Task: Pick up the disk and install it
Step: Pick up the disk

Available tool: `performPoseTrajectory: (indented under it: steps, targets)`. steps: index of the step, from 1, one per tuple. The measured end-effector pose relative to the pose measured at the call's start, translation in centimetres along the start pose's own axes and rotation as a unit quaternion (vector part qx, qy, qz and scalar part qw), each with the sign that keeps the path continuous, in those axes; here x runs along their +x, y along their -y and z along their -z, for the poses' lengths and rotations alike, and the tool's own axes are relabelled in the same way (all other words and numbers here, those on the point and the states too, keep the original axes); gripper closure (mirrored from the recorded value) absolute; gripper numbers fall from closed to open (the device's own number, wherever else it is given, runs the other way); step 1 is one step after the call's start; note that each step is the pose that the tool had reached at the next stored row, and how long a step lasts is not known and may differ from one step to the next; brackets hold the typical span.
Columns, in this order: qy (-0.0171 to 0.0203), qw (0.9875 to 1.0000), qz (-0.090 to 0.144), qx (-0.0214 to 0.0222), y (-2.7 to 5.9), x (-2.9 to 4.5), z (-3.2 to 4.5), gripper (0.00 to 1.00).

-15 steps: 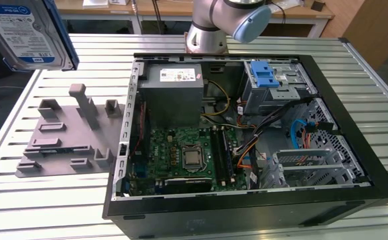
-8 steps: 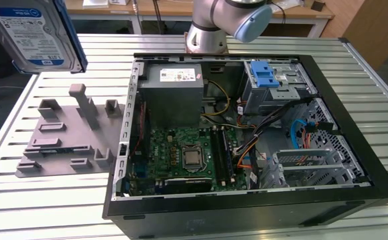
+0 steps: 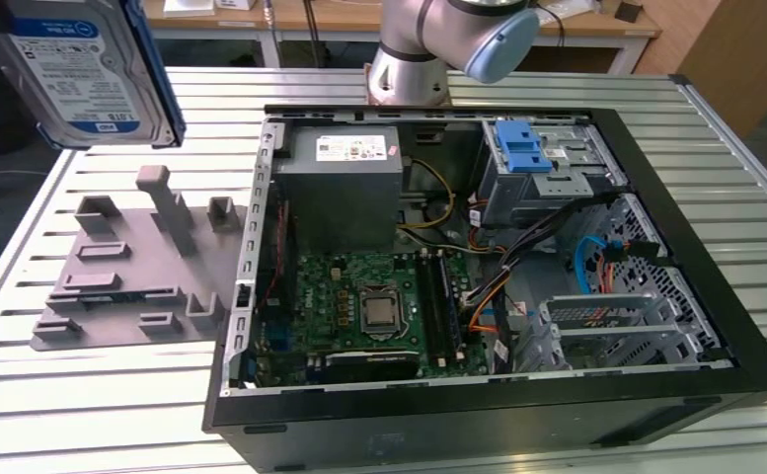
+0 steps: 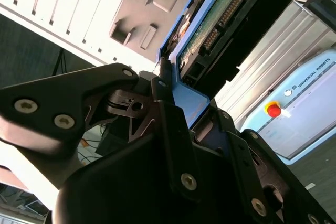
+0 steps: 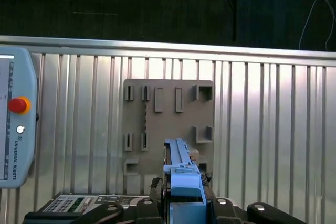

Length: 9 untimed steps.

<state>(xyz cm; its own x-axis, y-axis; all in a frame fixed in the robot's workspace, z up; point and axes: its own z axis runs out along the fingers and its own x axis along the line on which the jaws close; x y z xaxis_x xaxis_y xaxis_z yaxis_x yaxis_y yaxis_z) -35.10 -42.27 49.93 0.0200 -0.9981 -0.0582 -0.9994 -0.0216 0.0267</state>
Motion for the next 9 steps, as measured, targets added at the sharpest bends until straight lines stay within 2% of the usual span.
performPoseTrajectory:
  steps: [9]
  targets:
    - [0.0000,1.0000,0.000,0.0000,0.73,0.65,0.05,0.63]
